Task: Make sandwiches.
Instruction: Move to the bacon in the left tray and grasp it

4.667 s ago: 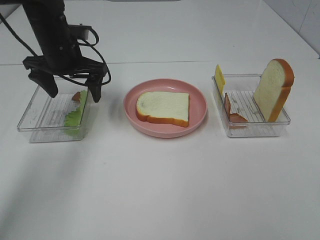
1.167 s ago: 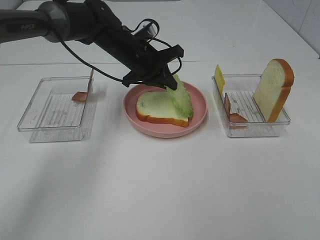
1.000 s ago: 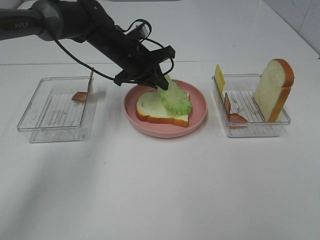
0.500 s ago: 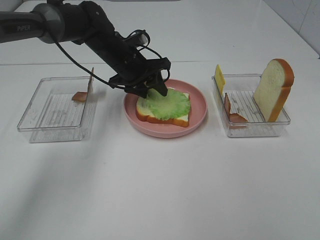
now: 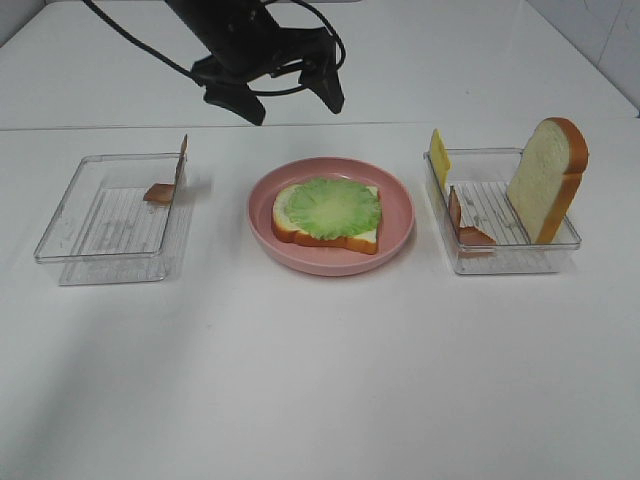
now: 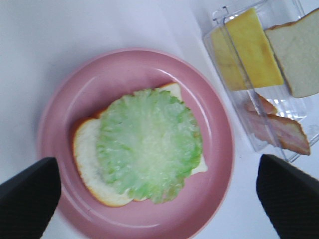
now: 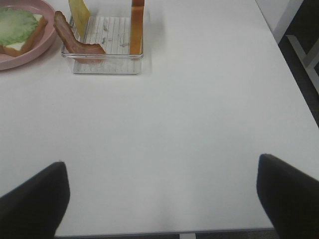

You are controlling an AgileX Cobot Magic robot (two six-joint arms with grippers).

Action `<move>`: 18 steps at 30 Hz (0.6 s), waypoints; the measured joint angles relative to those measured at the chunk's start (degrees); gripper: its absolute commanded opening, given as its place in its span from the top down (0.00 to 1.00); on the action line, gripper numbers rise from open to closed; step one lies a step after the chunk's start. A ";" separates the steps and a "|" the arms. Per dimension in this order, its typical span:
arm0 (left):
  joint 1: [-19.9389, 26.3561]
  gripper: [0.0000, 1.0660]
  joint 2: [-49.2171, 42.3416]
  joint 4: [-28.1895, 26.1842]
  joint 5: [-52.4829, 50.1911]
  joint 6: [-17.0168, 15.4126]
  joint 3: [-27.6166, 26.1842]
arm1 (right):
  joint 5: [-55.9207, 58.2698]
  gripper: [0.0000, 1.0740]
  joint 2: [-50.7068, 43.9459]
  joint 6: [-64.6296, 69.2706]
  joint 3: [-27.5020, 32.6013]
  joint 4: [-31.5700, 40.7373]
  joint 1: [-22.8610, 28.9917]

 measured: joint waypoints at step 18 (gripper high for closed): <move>0.00 0.06 -9.05 22.23 6.59 -8.02 -2.46 | 0.00 0.08 0.00 0.00 0.00 0.00 0.00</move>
